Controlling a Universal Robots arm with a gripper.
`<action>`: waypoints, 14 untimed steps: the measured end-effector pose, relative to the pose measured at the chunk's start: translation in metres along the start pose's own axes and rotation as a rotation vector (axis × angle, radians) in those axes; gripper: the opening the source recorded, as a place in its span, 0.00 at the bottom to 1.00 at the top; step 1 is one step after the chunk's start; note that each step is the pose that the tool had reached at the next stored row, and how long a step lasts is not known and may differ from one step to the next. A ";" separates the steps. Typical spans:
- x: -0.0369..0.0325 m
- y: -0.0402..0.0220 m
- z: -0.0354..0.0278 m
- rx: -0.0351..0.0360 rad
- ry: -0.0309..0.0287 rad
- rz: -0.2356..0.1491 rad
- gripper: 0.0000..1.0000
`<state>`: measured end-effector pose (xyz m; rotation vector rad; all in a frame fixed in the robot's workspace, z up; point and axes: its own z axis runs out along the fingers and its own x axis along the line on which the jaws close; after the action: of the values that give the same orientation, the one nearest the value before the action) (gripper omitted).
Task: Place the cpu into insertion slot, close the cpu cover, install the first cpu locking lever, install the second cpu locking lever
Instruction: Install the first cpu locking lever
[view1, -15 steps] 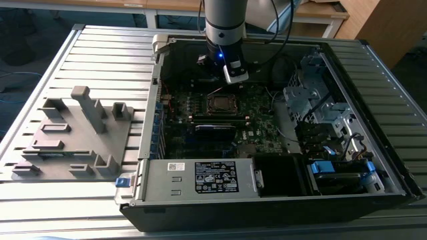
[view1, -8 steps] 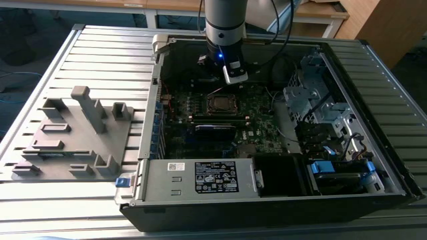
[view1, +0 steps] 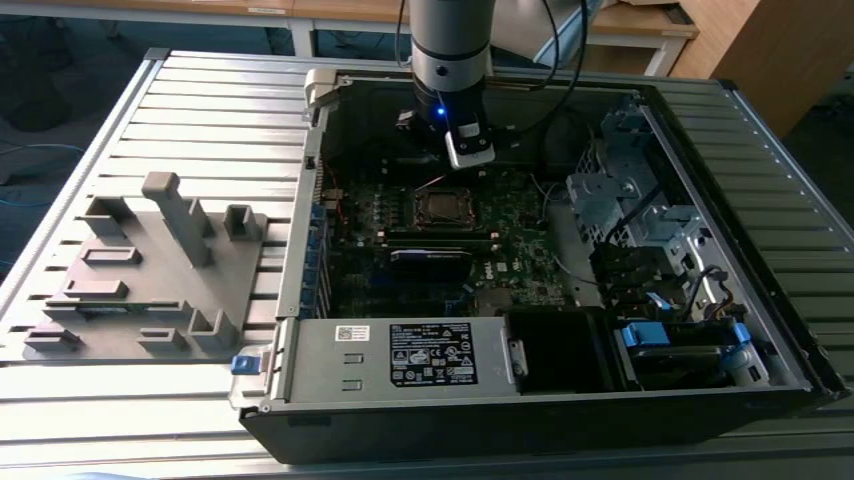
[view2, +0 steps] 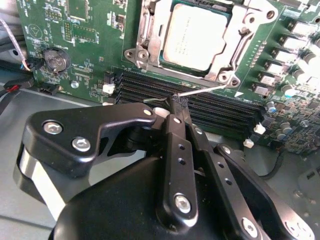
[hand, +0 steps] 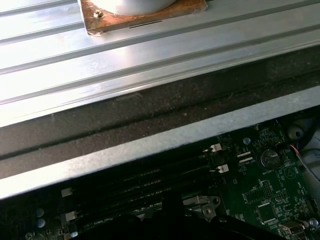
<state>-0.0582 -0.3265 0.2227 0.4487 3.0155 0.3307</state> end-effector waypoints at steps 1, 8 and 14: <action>0.0000 0.0000 0.0001 -0.0006 -0.0022 0.000 0.11; 0.0001 -0.0006 0.0018 -0.0064 -0.0206 -0.005 0.11; 0.0002 -0.0006 0.0021 -0.0073 -0.0231 -0.005 0.11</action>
<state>-0.0583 -0.3266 0.2205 0.4409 2.9915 0.3337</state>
